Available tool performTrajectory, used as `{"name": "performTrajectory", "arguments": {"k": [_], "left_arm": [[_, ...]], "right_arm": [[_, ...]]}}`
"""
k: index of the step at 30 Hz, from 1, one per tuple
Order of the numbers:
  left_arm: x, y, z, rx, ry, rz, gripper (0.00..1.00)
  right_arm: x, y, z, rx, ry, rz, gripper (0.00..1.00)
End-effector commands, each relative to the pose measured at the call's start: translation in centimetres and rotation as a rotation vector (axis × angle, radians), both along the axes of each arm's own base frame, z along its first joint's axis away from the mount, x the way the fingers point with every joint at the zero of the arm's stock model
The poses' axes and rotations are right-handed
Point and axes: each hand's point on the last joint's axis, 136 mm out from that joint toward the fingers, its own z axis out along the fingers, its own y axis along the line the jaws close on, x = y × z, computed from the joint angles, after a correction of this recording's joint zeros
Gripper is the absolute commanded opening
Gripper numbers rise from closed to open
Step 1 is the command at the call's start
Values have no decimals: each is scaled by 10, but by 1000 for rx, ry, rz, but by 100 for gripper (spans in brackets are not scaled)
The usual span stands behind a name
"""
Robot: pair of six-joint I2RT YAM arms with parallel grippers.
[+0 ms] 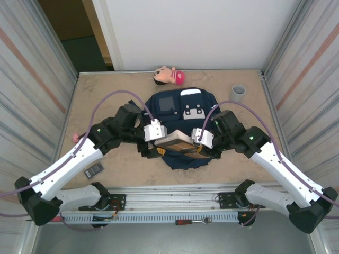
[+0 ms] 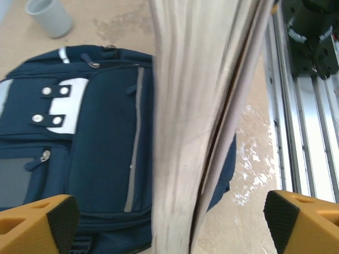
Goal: Pack the student bag
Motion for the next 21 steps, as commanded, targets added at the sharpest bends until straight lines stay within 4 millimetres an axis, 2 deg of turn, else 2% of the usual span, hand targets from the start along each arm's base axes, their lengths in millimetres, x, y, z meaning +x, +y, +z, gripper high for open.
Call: {"name": "performTrajectory", "arguments": {"k": [1, 3, 5, 7, 9, 11, 12, 13, 15, 18, 21], "left_arm": [[-3, -9, 0, -11, -13, -54, 94], [-4, -17, 3, -49, -7, -78, 90], [-5, -24, 6, -84, 4, -100, 80], [-8, -31, 10, -127, 20, -128, 60], [-9, -33, 12, -160, 28, -125, 32], [-6, -27, 14, -198, 27, -102, 11], [-3, -22, 18, -245, 36, -90, 3], [-1, -17, 24, -297, 53, -78, 0], [4, -4, 43, -440, 95, -61, 0], [6, 7, 62, -560, 122, -47, 0], [2, 9, 72, -603, 129, -44, 0]], "right_arm": [[0, 16, 22, 58, -53, 79, 2], [-2, 19, 24, 68, -40, 91, 3], [-3, 21, 25, 76, -28, 102, 4], [-4, 22, 27, 88, -26, 104, 7], [1, 22, 37, 127, -40, 81, 14], [11, 21, 54, 202, -67, 9, 28], [16, 18, 67, 261, -89, -46, 36], [22, 14, 75, 314, -93, -101, 48], [31, 3, 86, 450, -85, -220, 68], [43, -16, 89, 662, -45, -397, 87], [44, -29, 90, 852, 3, -493, 94]]}}
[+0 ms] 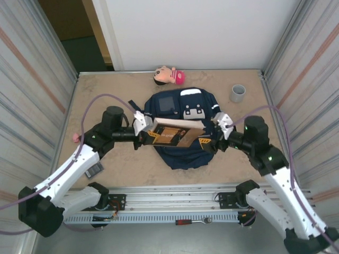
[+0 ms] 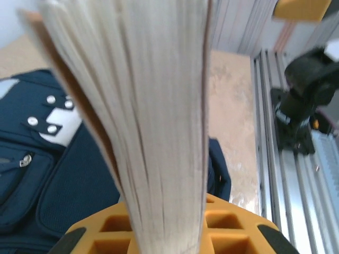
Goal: Pack the student bag
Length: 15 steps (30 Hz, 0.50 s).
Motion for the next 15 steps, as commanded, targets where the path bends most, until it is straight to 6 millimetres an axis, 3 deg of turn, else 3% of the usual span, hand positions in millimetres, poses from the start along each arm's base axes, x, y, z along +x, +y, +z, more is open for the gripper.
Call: {"name": "performTrajectory", "arguments": {"k": [1, 6, 11, 15], "left_arm": [[-22, -9, 69, -228, -91, -117, 0], [-24, -11, 75, -278, -49, -135, 0], [-24, -14, 84, -316, -21, -162, 0], [-29, -18, 86, -318, 21, -220, 0]], "right_arm": [[5, -3, 27, 337, 58, -73, 96], [1, -14, 22, 548, 82, -136, 99], [-11, -6, 14, 577, 133, -66, 99], [-12, 1, 20, 588, 162, -14, 99]]}}
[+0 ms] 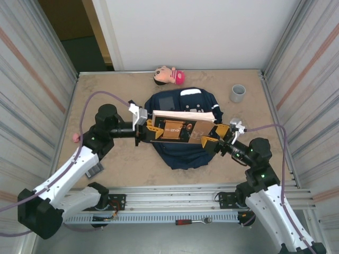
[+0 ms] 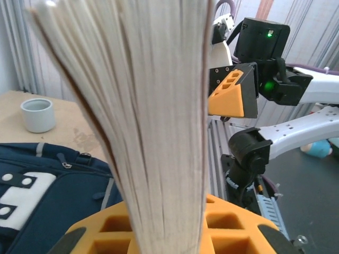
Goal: Pack the student bag
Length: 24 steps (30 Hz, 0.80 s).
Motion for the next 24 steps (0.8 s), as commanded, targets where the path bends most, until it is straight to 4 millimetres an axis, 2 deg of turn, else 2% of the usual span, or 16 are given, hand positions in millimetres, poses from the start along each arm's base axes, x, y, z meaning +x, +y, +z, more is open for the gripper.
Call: {"name": "performTrajectory", "arguments": {"k": [1, 3, 7, 8, 11, 13, 16, 19, 20, 22, 24], "left_arm": [[-13, -3, 29, -71, -31, -104, 0], [-15, -4, 31, -83, -21, -129, 0], [-15, -4, 36, -95, -21, -132, 0], [-13, -4, 36, -95, -25, -122, 0], [-6, -5, 30, -77, -16, -82, 2], [1, -6, 24, -59, 4, -54, 8], [14, -6, 22, -35, 21, 12, 32], [38, 2, 12, 38, 24, 183, 59], [46, 6, 8, 75, 15, 247, 65], [59, 17, -4, 173, -30, 370, 73], [65, 23, -15, 270, -108, 437, 76]], "right_arm": [[-6, 9, 23, 73, -11, 80, 99], [-5, 15, 27, 81, 1, 123, 99], [-15, 30, 39, 87, -23, 271, 100], [-19, 33, 42, 87, -36, 304, 96], [-27, 37, 54, 80, -70, 363, 48], [-33, 38, 60, 61, -98, 392, 0], [-17, 27, 59, 46, -93, 260, 0], [13, -4, 52, 93, -64, 17, 0], [23, -15, 47, 111, -35, -58, 0], [46, -41, 24, 116, 117, -248, 0], [60, -66, -7, 73, 317, -436, 0]]}}
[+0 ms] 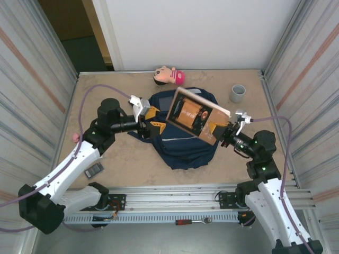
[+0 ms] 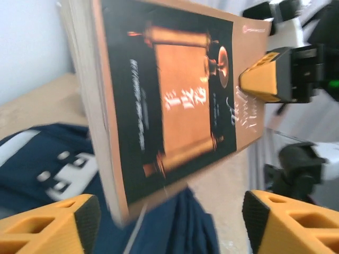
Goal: Pack the student bag
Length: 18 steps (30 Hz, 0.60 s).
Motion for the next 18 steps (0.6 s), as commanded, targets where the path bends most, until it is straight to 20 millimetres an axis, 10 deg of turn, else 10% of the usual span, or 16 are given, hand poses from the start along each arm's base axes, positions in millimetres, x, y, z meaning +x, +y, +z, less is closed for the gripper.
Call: {"name": "performTrajectory", "arguments": {"k": [1, 10, 18], "left_arm": [[18, 20, -20, 237, -137, 184, 77], [4, -37, -85, 646, -351, 14, 87], [17, -88, -135, 725, -352, -100, 90]], "right_arm": [[31, -56, -47, -34, 338, -389, 0], [36, -87, -96, -9, 681, -604, 0], [30, -109, -93, 61, 691, -687, 0]]}}
